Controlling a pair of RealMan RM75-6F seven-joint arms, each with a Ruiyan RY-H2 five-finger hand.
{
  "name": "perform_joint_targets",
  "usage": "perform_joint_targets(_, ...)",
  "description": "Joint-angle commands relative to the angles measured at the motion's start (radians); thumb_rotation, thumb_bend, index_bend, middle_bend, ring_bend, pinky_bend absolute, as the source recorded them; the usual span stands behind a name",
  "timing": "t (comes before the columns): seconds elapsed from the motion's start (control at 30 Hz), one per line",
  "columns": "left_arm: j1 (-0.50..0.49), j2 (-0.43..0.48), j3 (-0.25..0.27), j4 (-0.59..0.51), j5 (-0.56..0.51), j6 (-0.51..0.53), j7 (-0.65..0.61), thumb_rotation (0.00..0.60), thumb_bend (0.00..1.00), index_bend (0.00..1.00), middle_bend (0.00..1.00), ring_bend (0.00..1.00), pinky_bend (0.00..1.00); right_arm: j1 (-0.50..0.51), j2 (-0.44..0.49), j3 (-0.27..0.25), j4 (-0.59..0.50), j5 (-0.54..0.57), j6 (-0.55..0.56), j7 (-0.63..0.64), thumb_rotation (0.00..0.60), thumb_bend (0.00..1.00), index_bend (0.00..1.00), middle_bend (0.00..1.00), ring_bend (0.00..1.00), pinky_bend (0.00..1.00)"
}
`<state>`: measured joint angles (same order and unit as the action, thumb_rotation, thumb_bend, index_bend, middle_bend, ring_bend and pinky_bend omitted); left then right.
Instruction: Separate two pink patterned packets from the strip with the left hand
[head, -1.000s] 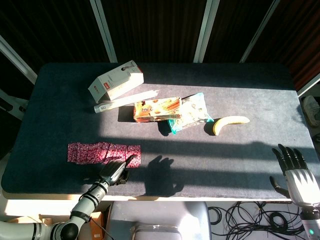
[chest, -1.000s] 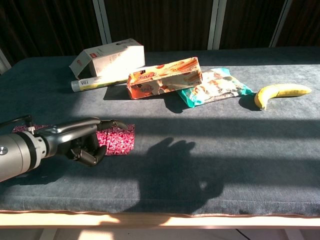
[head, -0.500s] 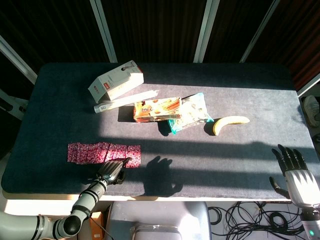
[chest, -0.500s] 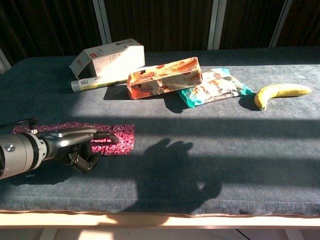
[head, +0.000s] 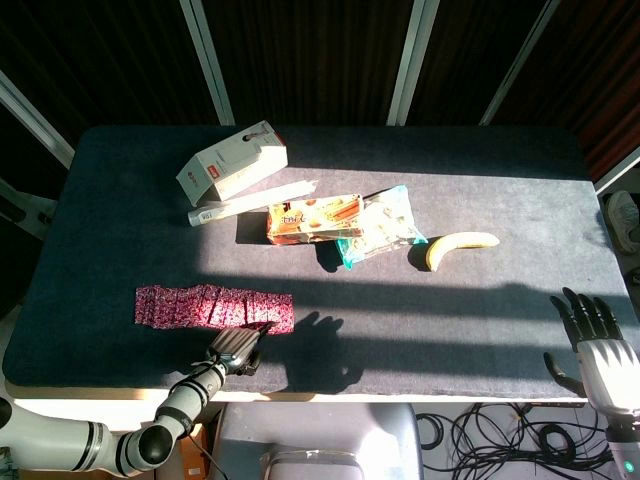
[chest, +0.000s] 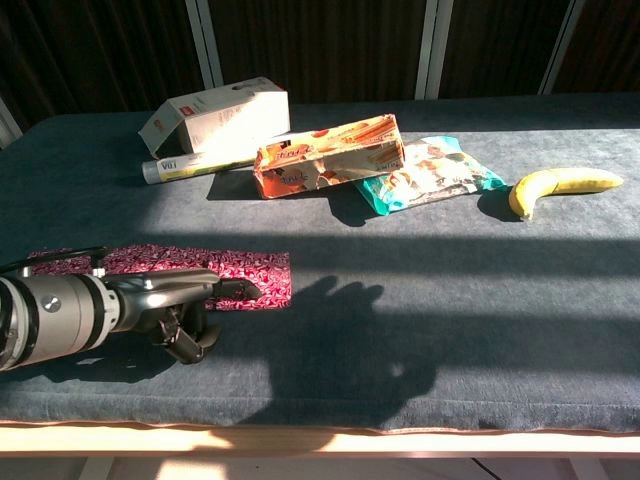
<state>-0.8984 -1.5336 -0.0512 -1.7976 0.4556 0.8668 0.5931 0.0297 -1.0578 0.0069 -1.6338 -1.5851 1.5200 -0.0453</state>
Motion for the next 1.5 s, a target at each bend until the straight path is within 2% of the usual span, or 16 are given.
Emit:
perform_joint_targets(0.03, -0.018, -0.009, 0.013, -0.007, -0.012, -0.007, 0.005, 0.600, 0.87, 0.19, 1.00, 1.00, 1.00, -0.002, 0.001, 0.002, 0.000, 0.002, 0.003, 0.004, 0.600, 0.31, 0.00, 0.00, 0.00, 0.02)
perform_joint_targets(0.17, -0.042, -0.014, 0.030, -0.036, -0.022, -0.020, 0.012, 0.600, 0.86, 0.19, 1.00, 1.00, 1.00, -0.003, 0.004, 0.004, -0.001, 0.006, 0.006, 0.017, 0.600, 0.31, 0.00, 0.00, 0.00, 0.02)
perform_joint_targets(0.37, -0.052, -0.016, 0.050, -0.096, 0.010, 0.025, 0.013, 0.600, 0.86, 0.20, 1.00, 1.00, 1.00, -0.011, 0.013, 0.007, 0.004, 0.006, 0.020, 0.039, 0.600, 0.31, 0.00, 0.00, 0.00, 0.02)
perform_joint_targets(0.53, -0.057, 0.022, 0.055, -0.143, 0.040, 0.006, -0.016, 0.600, 0.86, 0.20, 1.00, 1.00, 1.00, -0.011, 0.010, 0.008, 0.005, 0.010, 0.018, 0.033, 0.600, 0.31, 0.00, 0.00, 0.00, 0.02)
perform_joint_targets(0.8, -0.014, 0.074, 0.045, -0.172, 0.132, 0.121, -0.064, 0.600, 0.86, 0.18, 1.00, 1.00, 1.00, -0.014, 0.013, 0.010, 0.004, 0.013, 0.020, 0.036, 0.600, 0.31, 0.00, 0.00, 0.00, 0.02)
perform_joint_targets(1.07, -0.004, 0.125, 0.029, -0.121, 0.069, 0.101, -0.113, 0.600, 0.86, 0.18, 1.00, 1.00, 1.00, -0.012, 0.010, 0.010, 0.003, 0.011, 0.014, 0.027, 0.600, 0.31, 0.00, 0.00, 0.00, 0.02)
perform_joint_targets(1.5, -0.043, 0.083, 0.041, -0.051, -0.006, 0.060, -0.084, 0.600, 0.86, 0.18, 1.00, 1.00, 1.00, -0.012, 0.009, 0.012, 0.001, 0.013, 0.012, 0.022, 0.600, 0.31, 0.00, 0.00, 0.00, 0.02)
